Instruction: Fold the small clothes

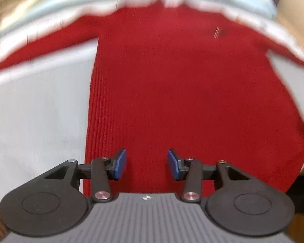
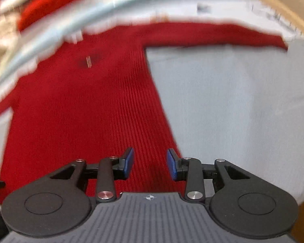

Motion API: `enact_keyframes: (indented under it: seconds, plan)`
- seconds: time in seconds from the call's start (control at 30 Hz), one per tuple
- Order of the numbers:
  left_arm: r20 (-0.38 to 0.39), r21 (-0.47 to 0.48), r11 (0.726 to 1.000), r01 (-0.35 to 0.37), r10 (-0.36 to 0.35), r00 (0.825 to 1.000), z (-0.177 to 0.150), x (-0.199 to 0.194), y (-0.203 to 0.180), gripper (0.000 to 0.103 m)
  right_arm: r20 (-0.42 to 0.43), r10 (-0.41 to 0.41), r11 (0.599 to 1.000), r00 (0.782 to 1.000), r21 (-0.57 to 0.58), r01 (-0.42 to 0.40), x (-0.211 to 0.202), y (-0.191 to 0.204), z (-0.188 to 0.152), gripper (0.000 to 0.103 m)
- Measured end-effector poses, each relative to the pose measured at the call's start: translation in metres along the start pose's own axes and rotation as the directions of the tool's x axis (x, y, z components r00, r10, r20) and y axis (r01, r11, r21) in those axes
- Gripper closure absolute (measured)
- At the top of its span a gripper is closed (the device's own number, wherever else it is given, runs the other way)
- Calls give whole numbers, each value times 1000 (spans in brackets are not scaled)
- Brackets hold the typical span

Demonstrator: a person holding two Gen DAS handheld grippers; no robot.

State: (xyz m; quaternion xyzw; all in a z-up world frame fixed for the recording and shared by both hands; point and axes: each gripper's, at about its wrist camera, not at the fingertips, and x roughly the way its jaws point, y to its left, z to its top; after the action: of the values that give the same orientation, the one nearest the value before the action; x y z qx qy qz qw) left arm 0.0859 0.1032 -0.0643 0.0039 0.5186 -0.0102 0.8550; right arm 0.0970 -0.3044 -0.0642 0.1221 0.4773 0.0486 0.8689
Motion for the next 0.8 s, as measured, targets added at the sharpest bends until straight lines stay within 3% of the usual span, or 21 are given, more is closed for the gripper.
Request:
enact_keyframes:
  seconds: [0.17, 0.23, 0.4, 0.47, 0.57, 0.7, 0.8]
  plan:
    - [211, -20, 999, 36, -31, 977, 58, -46, -22, 40, 146, -12, 998, 989, 65, 3, -31, -24, 55, 62]
    - [276, -26, 1000, 11, -3, 961, 83, -59, -31, 36, 198, -11, 991, 980, 134, -16, -39, -38, 80, 62]
    - [362, 38, 998, -56, 38, 931, 144, -64, -65, 36, 299, -80, 957, 951, 290, -11, -18, -89, 126, 62]
    - [389, 53, 997, -62, 37, 921, 161, -46, -72, 36, 310, -103, 933, 945, 360, -17, -5, -107, 131, 70]
    - [389, 58, 997, -51, 24, 921, 172, -19, -66, 36, 320, -78, 901, 944, 429, -71, 17, -143, 121, 82]
    - [266, 56, 995, -86, 68, 962, 177, 39, -63, 39, 244, -112, 839, 963, 542, -40, 52, -177, 121, 81]
    - [286, 69, 996, -61, 38, 958, 180, 40, -64, 38, 226, -150, 787, 963, 616, -22, 75, -202, 122, 78]
